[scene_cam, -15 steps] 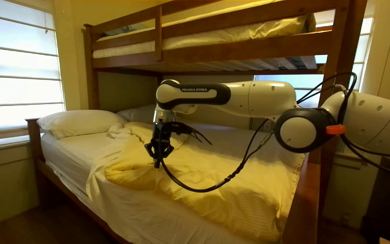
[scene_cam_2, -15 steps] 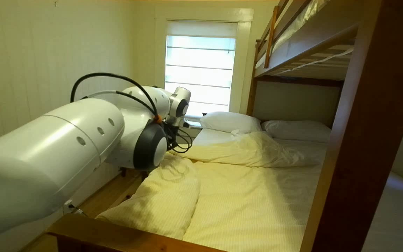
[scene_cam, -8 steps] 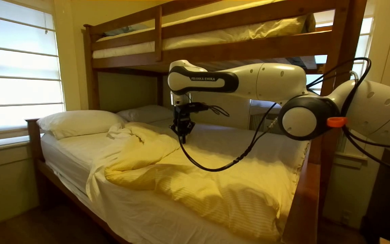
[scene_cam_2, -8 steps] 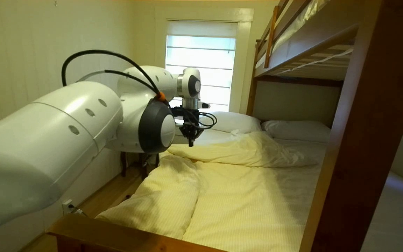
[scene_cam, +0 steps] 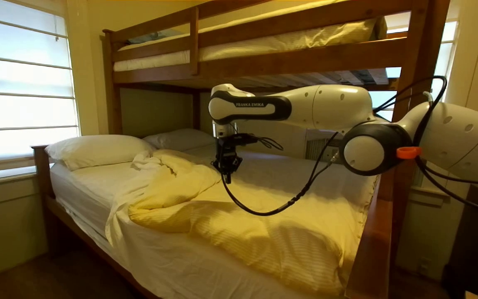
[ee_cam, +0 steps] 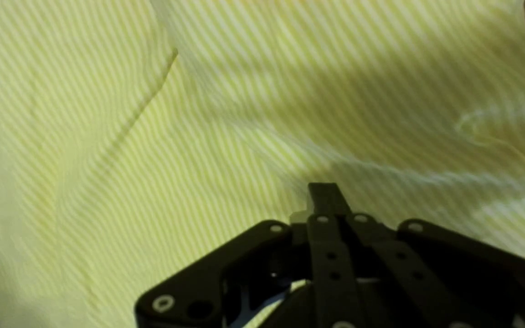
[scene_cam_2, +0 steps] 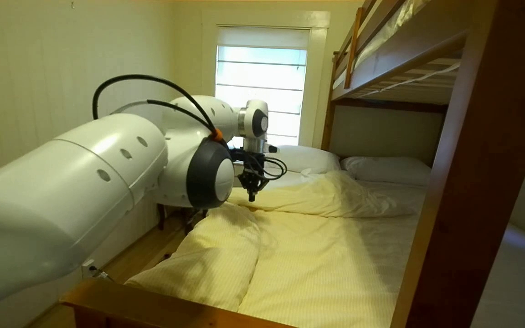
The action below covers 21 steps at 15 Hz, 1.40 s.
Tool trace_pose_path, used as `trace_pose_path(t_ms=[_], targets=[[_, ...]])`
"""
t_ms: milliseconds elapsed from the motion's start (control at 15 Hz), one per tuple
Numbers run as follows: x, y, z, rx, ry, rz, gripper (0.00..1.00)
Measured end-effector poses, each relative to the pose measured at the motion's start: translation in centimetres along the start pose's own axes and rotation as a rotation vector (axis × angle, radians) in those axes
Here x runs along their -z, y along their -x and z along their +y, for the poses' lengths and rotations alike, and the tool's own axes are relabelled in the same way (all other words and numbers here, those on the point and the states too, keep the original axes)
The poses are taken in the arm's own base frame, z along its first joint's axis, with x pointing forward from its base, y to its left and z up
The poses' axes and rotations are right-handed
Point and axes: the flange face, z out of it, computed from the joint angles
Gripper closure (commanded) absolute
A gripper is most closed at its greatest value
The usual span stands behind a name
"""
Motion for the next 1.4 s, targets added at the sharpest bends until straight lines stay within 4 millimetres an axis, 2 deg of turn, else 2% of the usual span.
trace_pose_path(t_ms=[400, 533, 667, 800, 933, 1133, 1400], targets=[[-11.4, -2.2, 4.0, -0.065, -0.052, -0.111, 1.0], [-14.7, -2.3, 4.1, -0.075, -0.085, -0.148, 1.0], [-16.7, -2.0, 3.6, -0.075, -0.126, -0.183, 1.0], [-17.0, -1.5, 2.7, -0.064, -0.171, -0.214, 1.0], [-16.5, -0.8, 1.2, -0.036, -0.229, -0.26, 1.0], [-15.6, 1.1, -2.4, 0.024, -0.311, -0.343, 1.0], [-15.6, 4.4, -7.3, 0.116, -0.392, -0.48, 1.0]])
